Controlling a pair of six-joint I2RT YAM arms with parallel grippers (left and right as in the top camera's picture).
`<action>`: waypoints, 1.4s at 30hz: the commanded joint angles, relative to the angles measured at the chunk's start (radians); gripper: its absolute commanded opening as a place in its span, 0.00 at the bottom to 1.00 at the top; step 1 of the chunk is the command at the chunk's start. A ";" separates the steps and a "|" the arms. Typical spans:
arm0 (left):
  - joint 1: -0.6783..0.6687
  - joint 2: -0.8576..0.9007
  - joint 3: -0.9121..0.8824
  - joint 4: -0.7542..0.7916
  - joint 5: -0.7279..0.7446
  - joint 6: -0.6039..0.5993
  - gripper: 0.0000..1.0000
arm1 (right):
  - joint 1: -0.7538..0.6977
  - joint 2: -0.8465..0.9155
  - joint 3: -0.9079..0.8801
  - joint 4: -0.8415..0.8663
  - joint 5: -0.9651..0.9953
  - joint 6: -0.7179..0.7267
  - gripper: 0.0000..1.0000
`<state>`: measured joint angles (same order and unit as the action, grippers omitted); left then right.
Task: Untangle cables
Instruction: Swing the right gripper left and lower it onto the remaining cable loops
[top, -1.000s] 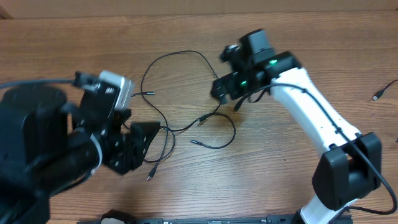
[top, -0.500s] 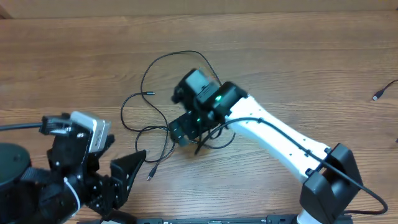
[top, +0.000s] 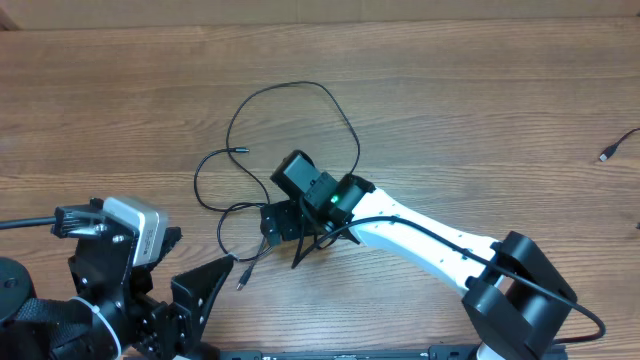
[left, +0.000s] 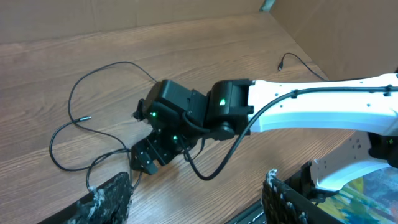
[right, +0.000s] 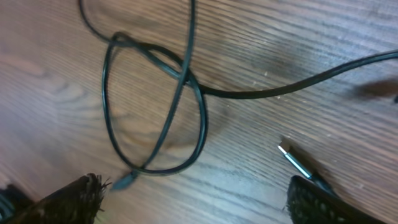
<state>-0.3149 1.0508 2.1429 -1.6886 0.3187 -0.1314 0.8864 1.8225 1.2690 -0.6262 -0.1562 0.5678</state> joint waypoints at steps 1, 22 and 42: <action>-0.006 -0.006 0.012 0.000 0.015 -0.014 0.68 | 0.006 -0.012 -0.069 0.076 0.013 0.146 0.73; -0.006 -0.006 0.012 -0.001 0.046 -0.015 0.69 | 0.047 -0.009 -0.262 0.402 -0.005 0.278 0.48; -0.006 -0.006 0.012 -0.001 0.066 -0.010 0.70 | 0.049 0.023 -0.193 0.489 -0.112 0.074 0.04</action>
<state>-0.3149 1.0508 2.1429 -1.6909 0.3679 -0.1314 0.9310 1.9266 1.0225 -0.1318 -0.2581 0.7628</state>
